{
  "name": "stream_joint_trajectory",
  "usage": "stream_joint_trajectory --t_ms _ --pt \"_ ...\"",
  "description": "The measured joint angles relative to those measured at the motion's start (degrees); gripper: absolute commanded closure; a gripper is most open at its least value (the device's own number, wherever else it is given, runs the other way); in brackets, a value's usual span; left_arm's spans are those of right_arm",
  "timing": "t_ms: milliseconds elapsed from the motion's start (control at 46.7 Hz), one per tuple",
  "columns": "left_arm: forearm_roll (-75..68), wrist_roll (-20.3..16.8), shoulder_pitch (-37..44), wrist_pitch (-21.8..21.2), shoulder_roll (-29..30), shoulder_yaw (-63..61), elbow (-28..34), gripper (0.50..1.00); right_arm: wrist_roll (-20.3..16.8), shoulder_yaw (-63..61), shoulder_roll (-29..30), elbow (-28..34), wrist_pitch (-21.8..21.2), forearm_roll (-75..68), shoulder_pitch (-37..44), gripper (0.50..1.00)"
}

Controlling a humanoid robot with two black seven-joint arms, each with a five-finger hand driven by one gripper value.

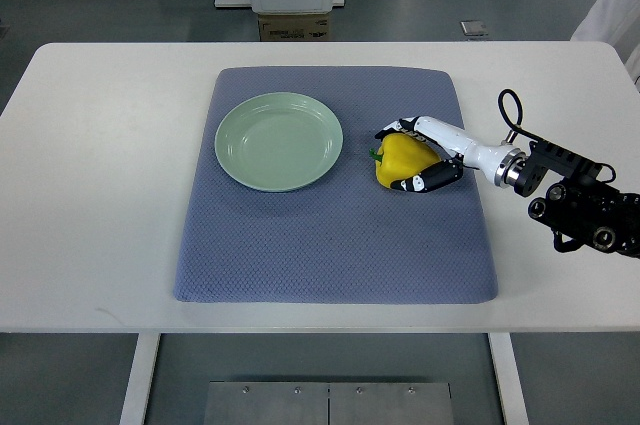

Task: Place yellow pepper on plate with right hand
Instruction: 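Close the right hand fingers around the yellow pepper and lift it, then carry the pepper over the green plate and lower it onto it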

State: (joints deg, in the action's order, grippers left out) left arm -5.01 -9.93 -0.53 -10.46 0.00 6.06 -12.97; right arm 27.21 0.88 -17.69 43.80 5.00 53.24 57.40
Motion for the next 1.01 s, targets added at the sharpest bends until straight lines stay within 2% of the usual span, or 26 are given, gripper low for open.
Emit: stream_joint_trajectory --t_ms 279,429,1007 --pt "0.0 0.0 0.0 0.0 0.0 0.0 0.0 0.5 -2.8 -6.7 0.3 0.2 0.1 -0.7 1.1 1.0" --pt "0.0 0.0 0.0 0.0 0.0 0.0 0.0 0.5 -5.0 -8.2 2.3 0.4 -0.1 -1.2 3.0 1.0" --pt "0.0 0.0 0.0 0.0 0.0 0.0 0.0 0.5 -13.1 -8.2 16.4 0.3 0.1 -4.3 8.5 1.0"
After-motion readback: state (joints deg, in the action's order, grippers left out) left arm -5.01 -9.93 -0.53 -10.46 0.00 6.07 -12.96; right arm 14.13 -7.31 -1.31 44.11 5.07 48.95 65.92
